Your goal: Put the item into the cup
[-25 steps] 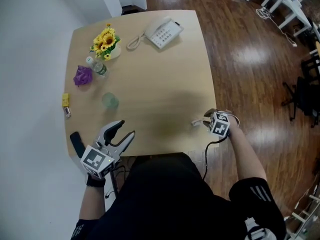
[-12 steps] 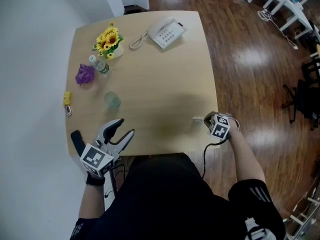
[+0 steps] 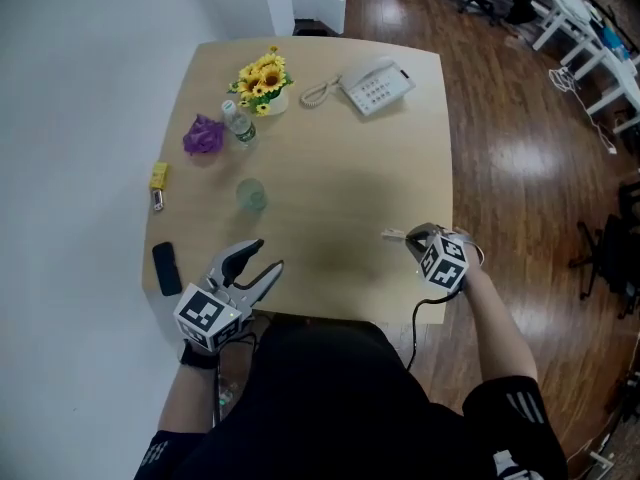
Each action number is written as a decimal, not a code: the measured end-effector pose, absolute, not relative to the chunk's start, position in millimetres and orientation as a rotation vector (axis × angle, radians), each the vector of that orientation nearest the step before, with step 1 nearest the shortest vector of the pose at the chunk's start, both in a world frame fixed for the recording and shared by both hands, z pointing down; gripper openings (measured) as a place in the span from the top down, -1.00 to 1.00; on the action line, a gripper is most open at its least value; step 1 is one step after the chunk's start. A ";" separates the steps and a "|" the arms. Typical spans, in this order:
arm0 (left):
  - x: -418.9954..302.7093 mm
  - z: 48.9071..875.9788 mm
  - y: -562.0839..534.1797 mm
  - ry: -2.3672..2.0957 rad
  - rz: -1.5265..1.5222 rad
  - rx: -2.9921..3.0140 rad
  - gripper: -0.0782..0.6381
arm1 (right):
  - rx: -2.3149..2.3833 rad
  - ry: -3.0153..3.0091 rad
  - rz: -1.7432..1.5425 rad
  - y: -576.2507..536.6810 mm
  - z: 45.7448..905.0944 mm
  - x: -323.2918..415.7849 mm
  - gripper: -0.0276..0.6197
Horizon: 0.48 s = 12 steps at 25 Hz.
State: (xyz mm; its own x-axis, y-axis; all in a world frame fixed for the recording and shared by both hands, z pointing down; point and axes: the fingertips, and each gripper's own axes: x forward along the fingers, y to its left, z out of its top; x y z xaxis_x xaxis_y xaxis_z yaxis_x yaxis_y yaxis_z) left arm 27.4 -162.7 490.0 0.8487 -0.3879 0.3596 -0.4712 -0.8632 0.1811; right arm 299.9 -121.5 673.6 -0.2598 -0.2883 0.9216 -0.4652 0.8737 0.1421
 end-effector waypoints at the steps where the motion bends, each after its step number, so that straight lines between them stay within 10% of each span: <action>1: 23.8 490.6 -162.4 -0.673 0.447 2.755 0.23 | 0.554 -1.871 0.154 -130.7 666.5 290.1 0.89; 12: -40.9 496.6 -186.5 -0.813 0.390 2.728 0.23 | 0.602 -2.013 0.038 -245.3 585.1 147.0 0.89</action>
